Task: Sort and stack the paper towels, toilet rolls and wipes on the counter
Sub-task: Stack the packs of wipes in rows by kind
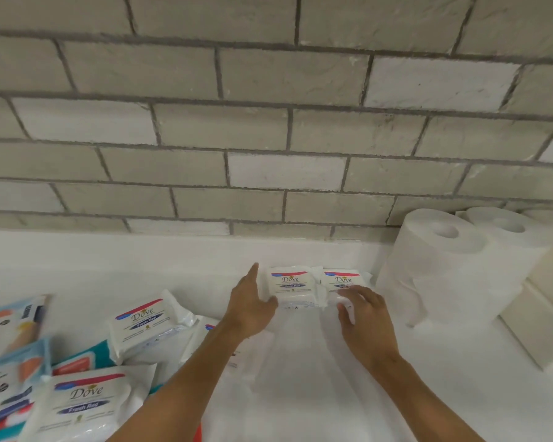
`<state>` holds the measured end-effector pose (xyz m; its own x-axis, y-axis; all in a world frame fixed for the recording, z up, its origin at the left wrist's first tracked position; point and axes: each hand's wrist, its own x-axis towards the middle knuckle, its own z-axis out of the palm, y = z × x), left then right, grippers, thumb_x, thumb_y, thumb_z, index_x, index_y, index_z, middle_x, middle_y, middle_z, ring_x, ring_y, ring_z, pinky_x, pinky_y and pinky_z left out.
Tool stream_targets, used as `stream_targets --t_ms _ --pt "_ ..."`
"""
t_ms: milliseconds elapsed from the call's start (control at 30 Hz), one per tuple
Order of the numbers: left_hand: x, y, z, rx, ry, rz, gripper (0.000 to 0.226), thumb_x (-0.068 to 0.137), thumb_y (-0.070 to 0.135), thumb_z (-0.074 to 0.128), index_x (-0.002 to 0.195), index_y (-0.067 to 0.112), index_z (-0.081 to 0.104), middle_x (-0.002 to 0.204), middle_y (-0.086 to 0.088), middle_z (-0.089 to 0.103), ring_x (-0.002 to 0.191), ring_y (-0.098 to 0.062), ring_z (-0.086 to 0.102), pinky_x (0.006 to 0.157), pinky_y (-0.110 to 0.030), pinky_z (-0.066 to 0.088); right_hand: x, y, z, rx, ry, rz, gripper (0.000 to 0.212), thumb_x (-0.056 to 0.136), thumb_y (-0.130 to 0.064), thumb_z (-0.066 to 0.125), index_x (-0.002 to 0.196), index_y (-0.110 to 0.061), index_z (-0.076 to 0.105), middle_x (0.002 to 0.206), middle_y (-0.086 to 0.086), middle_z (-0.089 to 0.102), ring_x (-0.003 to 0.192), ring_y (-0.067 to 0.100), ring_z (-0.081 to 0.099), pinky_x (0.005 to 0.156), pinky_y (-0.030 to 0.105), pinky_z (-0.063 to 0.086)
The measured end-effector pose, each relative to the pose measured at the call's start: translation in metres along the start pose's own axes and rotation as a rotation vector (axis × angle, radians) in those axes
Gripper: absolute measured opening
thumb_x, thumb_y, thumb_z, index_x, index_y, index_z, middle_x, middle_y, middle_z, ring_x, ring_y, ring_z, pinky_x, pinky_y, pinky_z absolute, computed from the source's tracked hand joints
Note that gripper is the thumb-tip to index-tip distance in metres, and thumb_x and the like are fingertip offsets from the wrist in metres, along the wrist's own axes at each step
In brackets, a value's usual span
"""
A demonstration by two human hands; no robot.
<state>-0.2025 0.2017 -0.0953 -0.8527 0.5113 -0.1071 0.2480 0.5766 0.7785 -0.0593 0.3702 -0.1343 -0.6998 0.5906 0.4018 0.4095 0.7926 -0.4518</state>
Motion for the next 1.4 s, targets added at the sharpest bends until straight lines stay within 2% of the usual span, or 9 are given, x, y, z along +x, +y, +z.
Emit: stream_targets --t_ms 100,233,367,467,567,733,967,1200,1400 --pt "-0.019 -0.011 -0.024 -0.108 0.083 -0.006 0.065 0.089 0.017 0.064 0.148 0.022 0.038 0.145 0.002 0.048 0.119 -0.018 0.054 0.077 -0.013 0.049 -0.013 -0.04 -0.008 0.178 -0.051 -0.078 0.018 0.085 -0.012 0.07 0.102 -0.019 0.073 0.107 -0.001 0.07 0.102 0.022 0.063 0.09 0.021 0.043" --pt "-0.051 -0.03 -0.058 -0.191 0.163 0.013 0.043 0.087 0.01 0.065 0.128 0.023 0.057 0.128 0.006 0.06 0.114 -0.016 0.056 0.087 -0.018 0.043 -0.032 -0.098 -0.005 0.293 -0.281 -0.216 0.038 0.08 -0.04 0.073 0.116 -0.03 0.064 0.118 -0.012 0.061 0.111 0.009 0.055 0.096 0.01 0.033" --pt "-0.085 -0.045 -0.085 -0.205 0.201 0.016 0.031 0.087 0.006 0.065 0.112 0.025 0.062 0.113 0.01 0.063 0.107 -0.015 0.06 0.076 -0.014 0.044 -0.048 -0.143 0.011 0.185 -0.588 -0.224 0.084 0.073 -0.06 0.072 0.144 -0.032 0.037 0.141 -0.009 0.038 0.13 0.015 0.035 0.111 0.027 0.033" --pt "-0.109 -0.055 -0.096 -0.24 0.202 -0.034 0.029 0.088 0.007 0.065 0.108 0.028 0.062 0.109 0.013 0.062 0.105 -0.014 0.06 0.083 -0.023 0.051 -0.054 -0.162 0.026 0.099 -0.691 -0.145 0.102 0.07 -0.059 0.074 0.151 -0.029 0.021 0.152 -0.004 0.024 0.138 0.023 0.026 0.117 0.039 0.028" --pt "-0.131 -0.064 -0.108 -0.264 0.193 -0.048 0.028 0.088 0.009 0.066 0.105 0.031 0.062 0.107 0.016 0.061 0.102 -0.011 0.06 0.088 -0.029 0.056 -0.058 -0.166 0.032 0.057 -0.678 -0.066 0.098 0.072 -0.054 0.075 0.15 -0.025 0.024 0.145 -0.002 0.038 0.131 0.025 0.035 0.111 0.039 0.033" --pt "-0.153 -0.082 -0.12 -0.433 0.234 -0.051 0.025 0.087 0.0 0.065 0.1 0.021 0.068 0.1 0.012 0.07 0.095 -0.005 0.066 0.063 -0.009 0.05 -0.072 -0.171 0.028 0.011 -0.609 0.01 0.089 0.066 -0.055 0.077 0.14 -0.027 0.037 0.132 -0.005 0.046 0.124 0.024 0.041 0.101 0.038 0.037" --pt "-0.169 -0.086 -0.13 -0.532 0.247 -0.053 0.02 0.09 0.007 0.066 0.107 0.017 0.069 0.105 0.006 0.071 0.101 -0.013 0.066 0.082 -0.028 0.057 -0.096 -0.177 0.01 0.197 -0.332 0.096 0.08 0.064 -0.047 0.079 0.134 -0.031 0.043 0.119 -0.008 0.049 0.113 0.018 0.045 0.095 0.034 0.044" --pt "-0.162 -0.068 -0.155 -0.717 0.034 -0.154 0.044 0.085 0.033 0.074 0.123 0.014 0.061 0.11 -0.009 0.073 0.093 -0.026 0.073 0.075 -0.039 0.06 -0.106 -0.228 -0.032 0.348 -0.271 -0.147 0.086 0.063 -0.044 0.084 0.137 -0.031 0.042 0.12 -0.012 0.048 0.112 0.008 0.043 0.092 0.018 0.042" --pt "-0.173 -0.066 -0.173 -0.715 -0.186 -0.165 0.032 0.083 0.018 0.075 0.11 0.002 0.067 0.096 -0.017 0.076 0.087 -0.031 0.074 0.068 -0.038 0.059 -0.123 -0.244 -0.039 0.371 -0.339 -0.367 0.09 0.061 -0.045 0.087 0.14 -0.036 0.044 0.13 -0.02 0.044 0.121 0.003 0.038 0.103 0.017 0.037"
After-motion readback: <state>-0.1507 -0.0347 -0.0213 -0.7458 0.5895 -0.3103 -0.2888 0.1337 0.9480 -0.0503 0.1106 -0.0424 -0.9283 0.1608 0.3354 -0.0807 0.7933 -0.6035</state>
